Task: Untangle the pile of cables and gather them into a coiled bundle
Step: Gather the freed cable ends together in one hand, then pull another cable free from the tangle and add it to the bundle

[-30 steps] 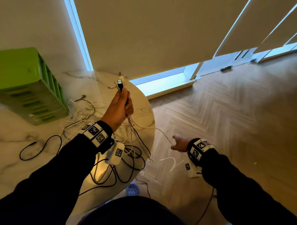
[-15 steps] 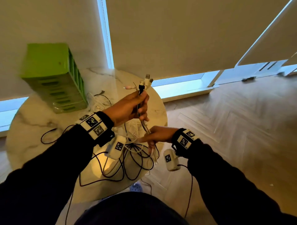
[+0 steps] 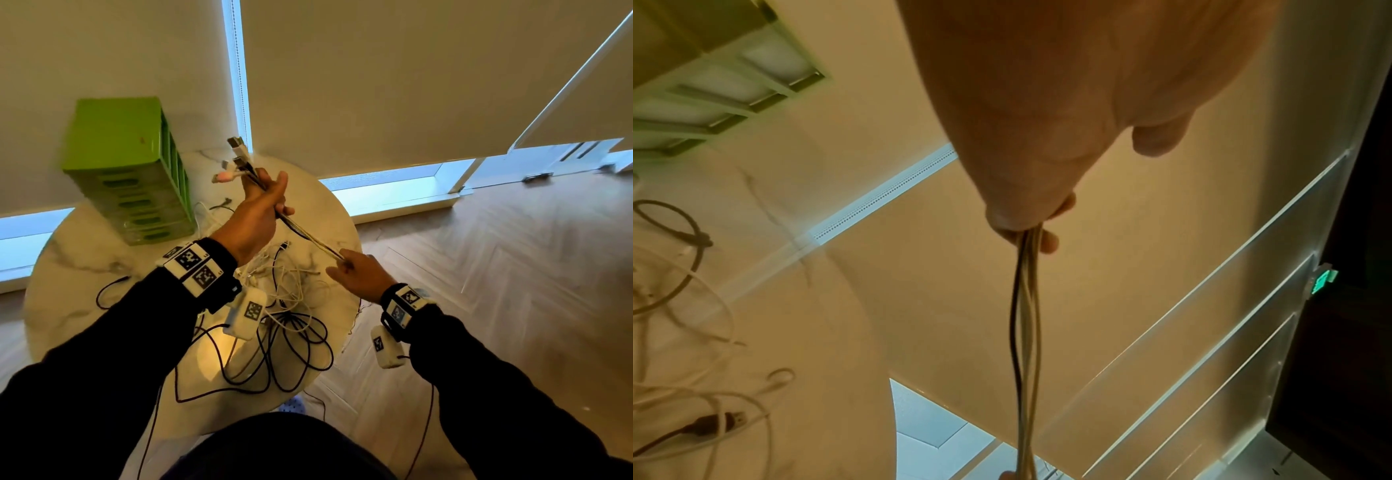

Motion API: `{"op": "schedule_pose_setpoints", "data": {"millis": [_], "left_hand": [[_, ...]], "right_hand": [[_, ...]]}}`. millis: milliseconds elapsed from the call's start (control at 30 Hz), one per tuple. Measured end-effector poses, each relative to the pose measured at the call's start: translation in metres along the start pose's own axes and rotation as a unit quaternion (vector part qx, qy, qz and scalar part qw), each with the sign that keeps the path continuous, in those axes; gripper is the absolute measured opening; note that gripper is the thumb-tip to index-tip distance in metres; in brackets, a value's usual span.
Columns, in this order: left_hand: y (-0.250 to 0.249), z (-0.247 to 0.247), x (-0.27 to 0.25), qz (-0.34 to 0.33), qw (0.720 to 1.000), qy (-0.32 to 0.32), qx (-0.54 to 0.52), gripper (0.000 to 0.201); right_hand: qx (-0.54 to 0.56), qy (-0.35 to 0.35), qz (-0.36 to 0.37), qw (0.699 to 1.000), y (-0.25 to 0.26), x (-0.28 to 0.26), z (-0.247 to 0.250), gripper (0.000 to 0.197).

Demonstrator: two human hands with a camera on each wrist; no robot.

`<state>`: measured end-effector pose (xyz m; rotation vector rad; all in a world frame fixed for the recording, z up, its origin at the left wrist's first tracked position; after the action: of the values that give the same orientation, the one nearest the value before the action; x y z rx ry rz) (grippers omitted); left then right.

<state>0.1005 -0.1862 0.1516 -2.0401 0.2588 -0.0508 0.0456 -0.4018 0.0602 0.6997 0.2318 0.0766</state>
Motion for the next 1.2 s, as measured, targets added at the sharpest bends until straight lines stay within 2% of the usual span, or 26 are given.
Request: {"op": "schedule_pose_setpoints", "data": {"millis": [100, 167, 233, 300, 467, 567, 633, 667, 733, 767, 867, 967, 1033, 1133, 1200], "left_hand": [[-0.004, 0.002, 0.007, -0.037, 0.998, -0.052, -0.024, 0.025], [-0.004, 0.003, 0.009, -0.044, 0.995, -0.076, -0.053, 0.027], [-0.004, 0.006, 0.011, -0.04, 0.993, -0.091, -0.062, 0.027], [-0.003, 0.01, 0.011, -0.023, 0.995, -0.092, -0.044, 0.026], [0.008, 0.025, 0.002, 0.054, 0.997, -0.008, 0.056, 0.038], [0.017, 0.037, -0.006, 0.075, 0.991, 0.018, 0.113, 0.039], [0.018, 0.045, -0.008, 0.076, 0.99, 0.017, 0.121, 0.038], [0.018, 0.049, -0.008, 0.076, 0.99, 0.014, 0.121, 0.038], [0.017, 0.058, -0.01, 0.078, 0.99, 0.001, 0.118, 0.038], [0.018, 0.061, -0.011, 0.079, 0.99, -0.004, 0.12, 0.038], [0.023, 0.069, -0.017, 0.084, 0.986, -0.018, 0.142, 0.034], [0.031, 0.076, -0.023, 0.093, 0.984, -0.035, 0.147, 0.033], [0.035, 0.079, -0.026, 0.099, 0.983, -0.042, 0.152, 0.034], [0.039, 0.083, -0.029, 0.108, 0.979, -0.056, 0.162, 0.034], [0.042, 0.086, -0.03, 0.11, 0.979, -0.057, 0.164, 0.034]], "right_hand": [[0.049, 0.062, 0.058, 0.995, 0.014, -0.016, -0.026, 0.032], [0.086, 0.092, 0.092, 0.988, 0.025, -0.027, -0.045, 0.051], [0.063, 0.115, 0.116, 0.985, 0.032, -0.034, -0.065, 0.07], [0.006, 0.129, 0.11, 0.986, 0.035, -0.038, -0.078, 0.076], [-0.115, 0.173, 0.072, 0.976, 0.031, -0.039, -0.088, 0.075], [-0.068, 0.229, 0.049, 0.97, 0.025, -0.031, -0.087, 0.068], [0.015, 0.256, 0.032, 0.966, 0.029, -0.022, -0.08, 0.044], [0.055, 0.256, 0.007, 0.965, 0.03, -0.017, -0.073, 0.037], [0.115, 0.217, -0.048, 0.968, 0.027, -0.001, -0.06, 0.042], [0.111, 0.187, -0.064, 0.974, 0.018, 0.009, -0.056, 0.044], [0.002, 0.127, -0.085, 0.988, -0.016, 0.046, -0.061, 0.032], [-0.087, 0.162, -0.109, 0.977, -0.036, 0.071, -0.084, 0.025], [-0.1, 0.161, -0.114, 0.975, -0.041, 0.078, -0.096, 0.031], [-0.118, 0.127, -0.136, 0.975, -0.048, 0.093, -0.109, 0.049], [-0.164, 0.108, -0.139, 0.971, -0.052, 0.1, -0.108, 0.045]]}}
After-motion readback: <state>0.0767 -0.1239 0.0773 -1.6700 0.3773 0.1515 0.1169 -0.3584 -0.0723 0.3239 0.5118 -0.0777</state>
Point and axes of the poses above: each hand's wrist, its own x-axis towards the middle knuckle, its own z-axis out of the back of the hand, y = z × x, the point moved 1 cm from there along x, towards the middle knuckle
